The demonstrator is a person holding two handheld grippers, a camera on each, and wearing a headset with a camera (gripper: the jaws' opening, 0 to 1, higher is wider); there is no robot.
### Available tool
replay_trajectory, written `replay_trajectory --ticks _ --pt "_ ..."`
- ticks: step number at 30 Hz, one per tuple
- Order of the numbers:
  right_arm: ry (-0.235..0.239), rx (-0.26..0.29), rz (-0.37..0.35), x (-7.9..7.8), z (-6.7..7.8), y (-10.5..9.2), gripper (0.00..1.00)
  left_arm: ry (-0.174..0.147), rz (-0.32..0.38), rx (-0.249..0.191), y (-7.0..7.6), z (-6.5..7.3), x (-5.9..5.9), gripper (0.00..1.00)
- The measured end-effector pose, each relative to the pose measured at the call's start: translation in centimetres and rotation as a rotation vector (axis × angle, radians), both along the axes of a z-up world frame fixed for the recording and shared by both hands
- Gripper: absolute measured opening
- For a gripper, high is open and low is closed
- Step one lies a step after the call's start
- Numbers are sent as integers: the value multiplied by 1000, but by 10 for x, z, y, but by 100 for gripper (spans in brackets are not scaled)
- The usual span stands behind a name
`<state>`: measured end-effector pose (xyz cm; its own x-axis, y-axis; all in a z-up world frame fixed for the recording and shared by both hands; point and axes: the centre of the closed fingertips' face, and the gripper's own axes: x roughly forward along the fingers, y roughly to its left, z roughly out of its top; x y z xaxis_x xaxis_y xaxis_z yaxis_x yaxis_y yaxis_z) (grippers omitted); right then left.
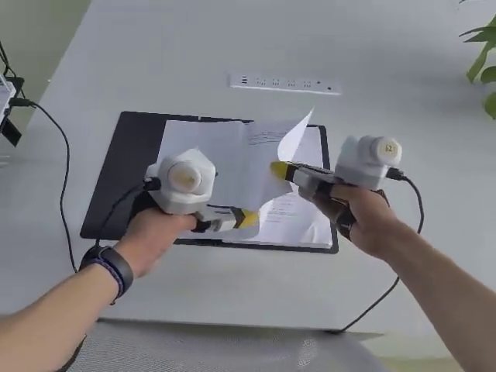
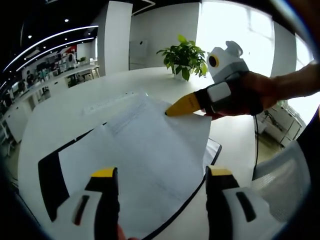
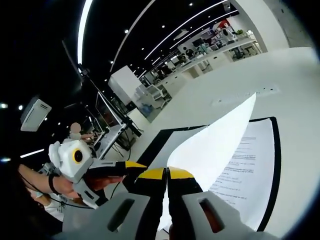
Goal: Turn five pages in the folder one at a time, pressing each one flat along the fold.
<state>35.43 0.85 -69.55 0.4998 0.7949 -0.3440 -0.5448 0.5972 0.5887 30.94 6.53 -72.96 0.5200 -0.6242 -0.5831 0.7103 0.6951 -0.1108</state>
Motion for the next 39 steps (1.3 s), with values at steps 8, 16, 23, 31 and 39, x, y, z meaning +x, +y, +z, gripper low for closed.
replay_trajectory --ticks 8,16,23,31,39 --pt "-8 12 82 -4 5 39 0 -6 77 -1 46 5 -3 71" --pt "-11 11 162 -9 5 80 0 -5 116 10 81 8 -14 71" --pt "1 28 200 -13 -2 115 0 -2 170 4 111 10 -23 71" --pt "41 27 229 -18 -17 148 0 14 209 7 135 3 -30 70" --pt "92 2 267 -22 -36 176 0 30 236 -1 149 -6 -38 71"
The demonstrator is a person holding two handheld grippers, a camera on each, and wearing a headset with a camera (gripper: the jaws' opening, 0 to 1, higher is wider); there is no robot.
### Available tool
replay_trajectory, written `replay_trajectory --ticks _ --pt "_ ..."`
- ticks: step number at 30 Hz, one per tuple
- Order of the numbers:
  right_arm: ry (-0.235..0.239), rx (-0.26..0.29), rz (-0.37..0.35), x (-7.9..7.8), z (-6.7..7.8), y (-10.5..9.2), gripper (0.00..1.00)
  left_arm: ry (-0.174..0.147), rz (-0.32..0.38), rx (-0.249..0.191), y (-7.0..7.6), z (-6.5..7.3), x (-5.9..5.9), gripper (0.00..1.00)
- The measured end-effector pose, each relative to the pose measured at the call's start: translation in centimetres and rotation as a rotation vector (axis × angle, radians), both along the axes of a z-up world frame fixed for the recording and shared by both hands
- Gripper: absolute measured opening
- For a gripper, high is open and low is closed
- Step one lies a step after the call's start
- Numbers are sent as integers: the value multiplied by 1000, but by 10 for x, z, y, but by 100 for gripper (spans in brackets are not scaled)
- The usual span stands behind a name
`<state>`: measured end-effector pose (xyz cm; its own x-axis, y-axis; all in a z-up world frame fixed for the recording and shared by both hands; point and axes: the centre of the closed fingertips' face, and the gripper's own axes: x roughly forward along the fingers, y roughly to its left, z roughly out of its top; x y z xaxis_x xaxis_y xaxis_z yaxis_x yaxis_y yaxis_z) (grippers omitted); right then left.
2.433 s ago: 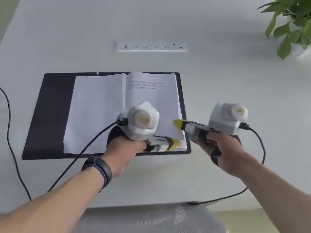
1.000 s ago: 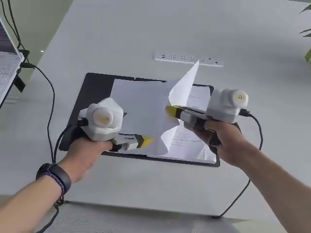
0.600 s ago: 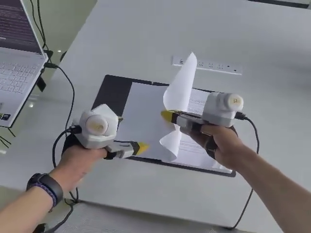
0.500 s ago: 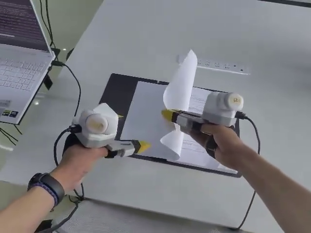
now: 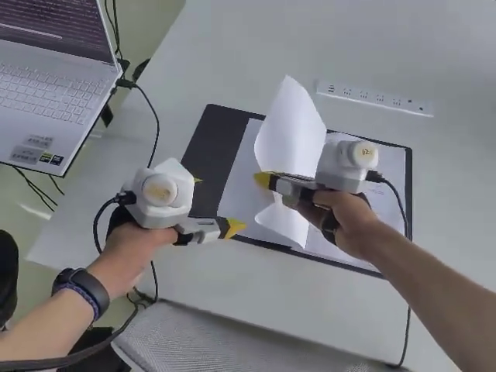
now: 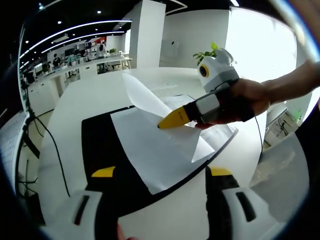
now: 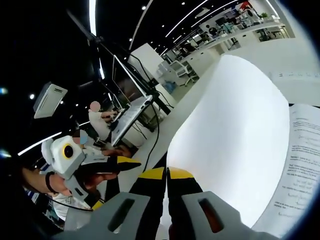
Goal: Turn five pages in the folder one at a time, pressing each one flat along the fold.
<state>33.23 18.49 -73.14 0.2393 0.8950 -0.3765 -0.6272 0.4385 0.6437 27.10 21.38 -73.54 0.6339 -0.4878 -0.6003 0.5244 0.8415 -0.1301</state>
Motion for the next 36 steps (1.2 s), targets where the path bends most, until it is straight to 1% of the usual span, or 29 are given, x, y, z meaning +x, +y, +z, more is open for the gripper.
replay_trajectory --ticks 3,5,7,8,10,11,13,16,19,21,23,24,26,27,29,31,33,36 --pt "26 -4 1 -1 -8 7 0 10 9 -6 2 -4 -3 71" --pt "42 -16 2 -3 -15 11 0 13 14 -7 4 -5 -5 71" --pt "55 -27 7 -5 -22 14 0 14 25 -18 5 -6 -5 71" --pt "60 -41 10 -6 -27 15 0 15 28 -20 5 -7 -5 70" --pt "69 -43 9 -6 -31 17 0 19 30 -21 6 -10 -6 70" --pt "78 -43 9 -6 -34 19 0 26 34 -25 7 -13 -7 70" --pt "90 -51 6 -5 -39 21 0 31 40 -28 6 -14 -10 71" --pt "106 -64 3 -4 -47 23 0 37 47 -32 4 -13 -14 70" --pt "134 -83 11 -6 -56 23 0 41 52 -37 1 -12 -16 70" --pt "127 -102 11 -5 -62 21 0 45 54 -40 0 -11 -17 70" --pt "150 -104 3 -5 -67 20 0 46 55 -41 -1 -11 -17 70" --pt "154 -104 3 -5 -69 21 0 47 55 -42 -1 -11 -18 70" --pt "167 -120 6 -7 -75 21 0 49 55 -43 -2 -10 -19 70" --pt "178 -125 9 -8 -77 22 0 50 55 -41 -2 -9 -19 70" --pt "164 -152 20 -11 -80 22 0 54 56 -43 -1 -10 -20 70" --pt "176 -156 20 -13 -83 24 1 64 69 -39 4 -13 -20 69" --pt "188 -161 18 -16 -87 25 4 64 84 -44 6 -13 -19 69" --pt "194 -159 0 -14 -86 24 3 61 88 -45 6 -11 -20 69"
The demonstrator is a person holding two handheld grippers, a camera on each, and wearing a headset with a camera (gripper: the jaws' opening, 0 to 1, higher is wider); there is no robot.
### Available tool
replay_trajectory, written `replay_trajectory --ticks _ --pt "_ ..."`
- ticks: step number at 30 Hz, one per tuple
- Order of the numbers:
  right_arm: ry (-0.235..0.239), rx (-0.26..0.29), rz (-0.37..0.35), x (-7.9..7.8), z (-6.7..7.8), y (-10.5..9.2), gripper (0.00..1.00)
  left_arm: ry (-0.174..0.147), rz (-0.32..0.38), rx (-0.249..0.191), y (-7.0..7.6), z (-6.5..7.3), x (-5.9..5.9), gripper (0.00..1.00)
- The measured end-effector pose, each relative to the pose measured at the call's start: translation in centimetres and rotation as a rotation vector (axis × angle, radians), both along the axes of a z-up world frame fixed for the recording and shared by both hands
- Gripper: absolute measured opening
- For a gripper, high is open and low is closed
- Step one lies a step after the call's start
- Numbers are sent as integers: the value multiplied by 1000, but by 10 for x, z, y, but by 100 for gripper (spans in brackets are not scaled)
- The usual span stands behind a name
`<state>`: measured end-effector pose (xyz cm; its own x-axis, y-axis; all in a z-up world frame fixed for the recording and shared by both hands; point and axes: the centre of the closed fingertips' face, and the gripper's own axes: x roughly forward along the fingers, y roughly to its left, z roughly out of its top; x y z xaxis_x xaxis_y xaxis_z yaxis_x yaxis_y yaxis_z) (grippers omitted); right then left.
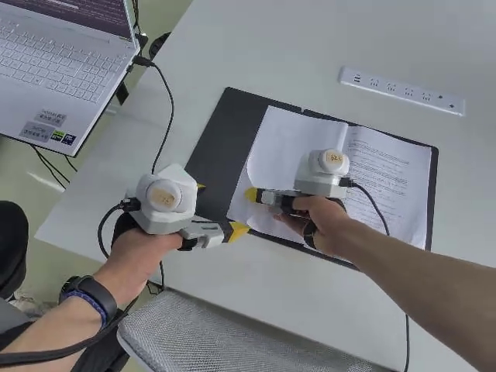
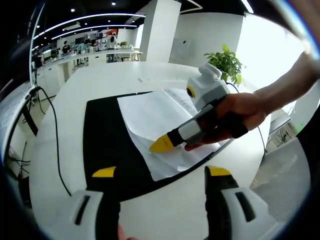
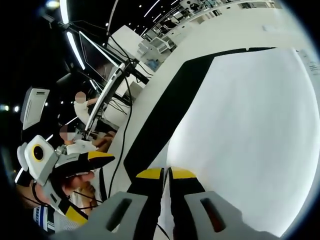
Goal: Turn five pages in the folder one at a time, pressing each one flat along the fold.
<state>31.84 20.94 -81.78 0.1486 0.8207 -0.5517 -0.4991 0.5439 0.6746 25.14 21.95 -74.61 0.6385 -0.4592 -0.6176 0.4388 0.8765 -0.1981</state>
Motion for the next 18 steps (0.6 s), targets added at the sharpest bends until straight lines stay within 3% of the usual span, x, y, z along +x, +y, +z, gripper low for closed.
replay_trajectory --ticks 8,15,18 --pt "0 13 18 -3 5 3 13 -1 -10 15 -2 1 4 69" --pt "13 60 12 -9 15 0 26 1 -30 6 -6 1 8 65" --pt "-28 81 20 -7 26 -4 37 -5 -43 4 -8 2 10 64"
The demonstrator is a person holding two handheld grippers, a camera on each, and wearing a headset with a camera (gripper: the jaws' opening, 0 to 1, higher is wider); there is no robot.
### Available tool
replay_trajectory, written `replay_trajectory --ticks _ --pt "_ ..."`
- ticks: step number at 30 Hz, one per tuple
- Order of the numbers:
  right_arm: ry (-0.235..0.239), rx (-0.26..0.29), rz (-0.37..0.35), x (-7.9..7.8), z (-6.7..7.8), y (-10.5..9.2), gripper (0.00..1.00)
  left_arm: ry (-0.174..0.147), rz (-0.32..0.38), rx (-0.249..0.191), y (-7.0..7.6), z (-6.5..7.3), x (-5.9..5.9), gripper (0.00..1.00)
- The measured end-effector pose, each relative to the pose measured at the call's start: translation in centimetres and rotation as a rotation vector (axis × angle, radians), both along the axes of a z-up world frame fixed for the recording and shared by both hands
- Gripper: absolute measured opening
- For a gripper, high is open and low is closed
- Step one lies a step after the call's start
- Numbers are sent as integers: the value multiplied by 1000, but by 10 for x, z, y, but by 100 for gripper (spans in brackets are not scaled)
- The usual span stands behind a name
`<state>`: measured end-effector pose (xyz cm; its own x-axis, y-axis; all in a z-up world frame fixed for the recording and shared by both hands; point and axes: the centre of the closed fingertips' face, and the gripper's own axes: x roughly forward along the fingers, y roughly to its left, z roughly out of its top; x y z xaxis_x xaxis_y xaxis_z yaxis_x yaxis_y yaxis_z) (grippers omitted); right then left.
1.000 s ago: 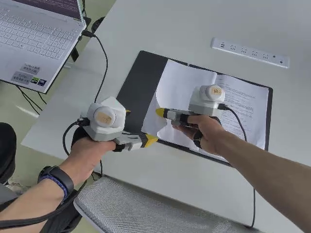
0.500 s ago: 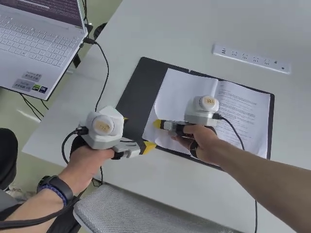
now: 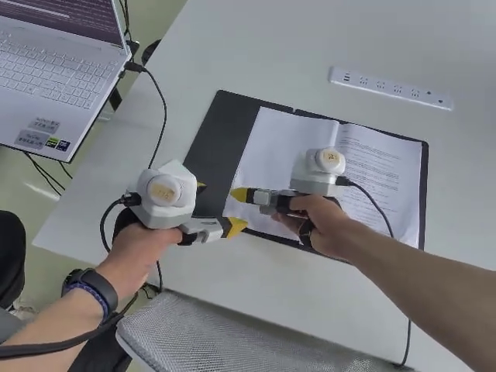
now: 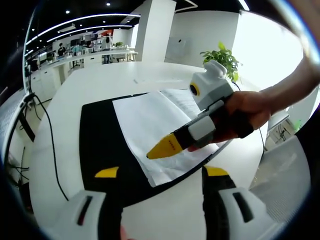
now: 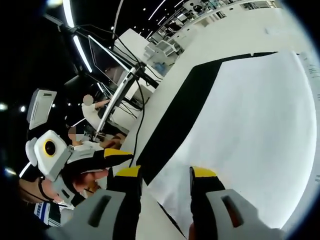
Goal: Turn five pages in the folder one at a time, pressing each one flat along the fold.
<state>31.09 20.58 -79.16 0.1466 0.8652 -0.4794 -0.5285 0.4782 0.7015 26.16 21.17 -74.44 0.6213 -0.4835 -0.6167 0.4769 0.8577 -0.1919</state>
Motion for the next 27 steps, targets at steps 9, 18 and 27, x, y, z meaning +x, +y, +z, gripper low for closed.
replay_trajectory --ticks 9,18,27 --pt "-69 39 -81 25 32 -39 38 -50 -25 -9 -11 3 19 55" --pt "-102 35 -171 31 52 -84 36 -16 -77 25 -24 -19 27 38" --pt "-97 37 -243 27 59 -117 34 22 -105 81 -27 -51 22 17"
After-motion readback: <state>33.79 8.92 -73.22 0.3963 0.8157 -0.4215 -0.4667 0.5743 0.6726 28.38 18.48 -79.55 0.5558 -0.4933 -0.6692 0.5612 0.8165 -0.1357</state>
